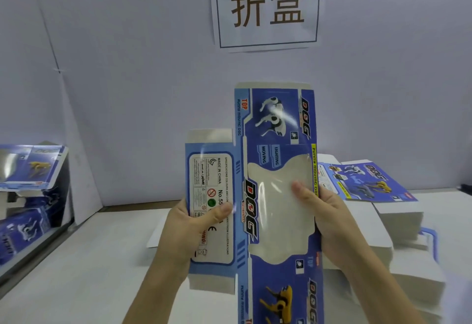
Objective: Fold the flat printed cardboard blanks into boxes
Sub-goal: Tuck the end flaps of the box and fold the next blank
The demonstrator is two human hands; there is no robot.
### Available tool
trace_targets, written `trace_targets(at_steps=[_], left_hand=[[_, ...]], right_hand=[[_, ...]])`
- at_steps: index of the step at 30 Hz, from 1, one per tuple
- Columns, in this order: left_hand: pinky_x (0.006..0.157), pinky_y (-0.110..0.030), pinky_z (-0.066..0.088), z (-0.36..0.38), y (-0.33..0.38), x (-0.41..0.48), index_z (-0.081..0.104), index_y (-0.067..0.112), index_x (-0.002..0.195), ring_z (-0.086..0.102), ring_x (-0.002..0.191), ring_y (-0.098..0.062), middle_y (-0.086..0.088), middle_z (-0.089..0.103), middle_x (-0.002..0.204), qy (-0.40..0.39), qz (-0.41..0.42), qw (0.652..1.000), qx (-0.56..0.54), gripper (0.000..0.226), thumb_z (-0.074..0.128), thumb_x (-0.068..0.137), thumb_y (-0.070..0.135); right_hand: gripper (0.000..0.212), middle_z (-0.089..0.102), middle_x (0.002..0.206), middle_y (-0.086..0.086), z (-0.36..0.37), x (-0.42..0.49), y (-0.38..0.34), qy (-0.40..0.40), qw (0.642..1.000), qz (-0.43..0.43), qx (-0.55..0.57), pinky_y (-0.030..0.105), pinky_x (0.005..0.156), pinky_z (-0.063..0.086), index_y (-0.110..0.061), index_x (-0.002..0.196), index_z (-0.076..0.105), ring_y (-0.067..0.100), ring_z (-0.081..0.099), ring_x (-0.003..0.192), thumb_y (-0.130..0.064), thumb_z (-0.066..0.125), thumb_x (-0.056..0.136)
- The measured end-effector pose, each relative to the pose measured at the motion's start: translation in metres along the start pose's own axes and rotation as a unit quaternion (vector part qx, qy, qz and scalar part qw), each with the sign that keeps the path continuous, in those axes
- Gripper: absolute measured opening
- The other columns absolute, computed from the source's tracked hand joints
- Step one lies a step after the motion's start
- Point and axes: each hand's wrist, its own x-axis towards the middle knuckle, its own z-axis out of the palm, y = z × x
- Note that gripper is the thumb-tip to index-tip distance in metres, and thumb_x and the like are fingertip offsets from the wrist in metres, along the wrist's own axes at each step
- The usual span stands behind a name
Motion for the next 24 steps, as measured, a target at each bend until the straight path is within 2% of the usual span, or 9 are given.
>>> trace_targets(at_steps=[2, 4, 6, 9, 14, 19, 20, 22, 24], left_hand=[[0.065, -0.043, 0.060, 0.000, 0.001, 0.000, 0.065, 0.022, 0.100, 0.074, 0.073, -0.026, -0.002, 0.077, 0.085, -0.004, 0.000, 1.000, 0.001, 0.056, 0.078, 0.048, 0.038], [0.061, -0.040, 0.060, -0.003, 0.002, 0.000, 0.064, 0.023, 0.101, 0.074, 0.074, -0.027, -0.003, 0.077, 0.088, -0.016, -0.008, 1.000, -0.014, 0.050, 0.077, 0.054, 0.033], [0.065, -0.043, 0.060, -0.006, 0.003, 0.000, 0.064, 0.023, 0.103, 0.074, 0.077, -0.028, -0.005, 0.076, 0.090, -0.026, -0.016, 0.999, -0.023, 0.047, 0.075, 0.059, 0.031], [0.073, -0.049, 0.058, -0.005, 0.003, -0.001, 0.064, 0.021, 0.105, 0.073, 0.080, -0.031, -0.007, 0.076, 0.092, -0.027, -0.015, 0.999, -0.022, 0.048, 0.074, 0.060, 0.031], [0.073, -0.049, 0.058, 0.000, 0.002, -0.001, 0.064, 0.021, 0.105, 0.073, 0.078, -0.030, -0.006, 0.076, 0.091, -0.015, 0.005, 1.000, -0.011, 0.052, 0.075, 0.056, 0.036], [0.056, -0.033, 0.059, 0.003, -0.001, 0.000, 0.060, 0.022, 0.106, 0.074, 0.073, -0.023, -0.001, 0.076, 0.087, -0.008, 0.021, 1.000, 0.006, 0.056, 0.074, 0.055, 0.041], [0.054, -0.028, 0.058, 0.006, 0.000, 0.000, 0.058, 0.022, 0.112, 0.074, 0.076, -0.021, -0.001, 0.076, 0.093, -0.014, 0.024, 0.999, 0.020, 0.062, 0.073, 0.056, 0.045], [0.055, -0.017, 0.054, 0.013, -0.001, -0.001, 0.048, 0.025, 0.130, 0.068, 0.093, -0.013, 0.003, 0.065, 0.122, 0.016, 0.044, 0.995, 0.089, 0.071, 0.071, 0.066, 0.047], [0.072, -0.008, 0.049, 0.021, 0.003, -0.009, 0.030, 0.029, 0.146, 0.046, 0.117, -0.006, 0.005, 0.040, 0.145, 0.120, 0.126, 0.955, 0.240, 0.077, 0.067, 0.079, 0.040]], right_hand=[[0.025, 0.075, 0.094, 0.010, 0.000, -0.001, -0.001, 0.011, 1.000, -0.006, -0.009, 0.030, 0.055, 0.058, -0.026, 0.083, 0.076, 0.026, 0.074, 0.080, -0.041, 0.077, 0.064], [0.041, 0.076, 0.094, 0.009, 0.000, -0.002, -0.005, -0.004, 1.000, -0.010, -0.027, 0.029, 0.057, 0.058, -0.026, 0.084, 0.076, 0.025, 0.074, 0.080, -0.055, 0.085, 0.056], [0.044, 0.076, 0.093, 0.006, 0.000, -0.003, -0.006, -0.017, 0.999, 0.004, -0.031, 0.031, 0.058, 0.058, -0.032, 0.080, 0.076, 0.025, 0.074, 0.080, -0.066, 0.082, 0.053], [0.027, 0.076, 0.091, 0.004, -0.001, -0.001, -0.004, 0.001, 1.000, 0.015, -0.009, 0.031, 0.057, 0.059, -0.034, 0.076, 0.076, 0.024, 0.075, 0.079, -0.057, 0.074, 0.061], [0.023, 0.076, 0.089, 0.004, -0.001, -0.001, -0.004, 0.016, 1.000, 0.020, 0.008, 0.027, 0.053, 0.057, -0.032, 0.072, 0.076, 0.023, 0.075, 0.075, -0.051, 0.069, 0.061], [0.027, 0.076, 0.093, 0.009, -0.004, -0.001, -0.004, 0.027, 0.999, 0.007, 0.020, 0.029, 0.052, 0.057, -0.023, 0.087, 0.073, 0.025, 0.074, 0.076, -0.043, 0.067, 0.070], [0.026, 0.076, 0.092, 0.008, -0.003, -0.003, -0.005, 0.036, 0.999, -0.001, 0.018, 0.028, 0.051, 0.056, -0.023, 0.088, 0.072, 0.025, 0.074, 0.076, -0.042, 0.065, 0.072], [0.025, 0.076, 0.091, 0.007, 0.002, -0.005, -0.005, 0.065, 0.998, -0.021, 0.013, 0.027, 0.049, 0.056, -0.024, 0.088, 0.071, 0.024, 0.074, 0.076, -0.043, 0.063, 0.076], [0.026, 0.076, 0.092, 0.004, 0.007, -0.005, -0.003, 0.093, 0.994, -0.061, -0.022, 0.025, 0.052, 0.057, -0.025, 0.093, 0.068, 0.023, 0.074, 0.080, -0.045, 0.060, 0.079]])
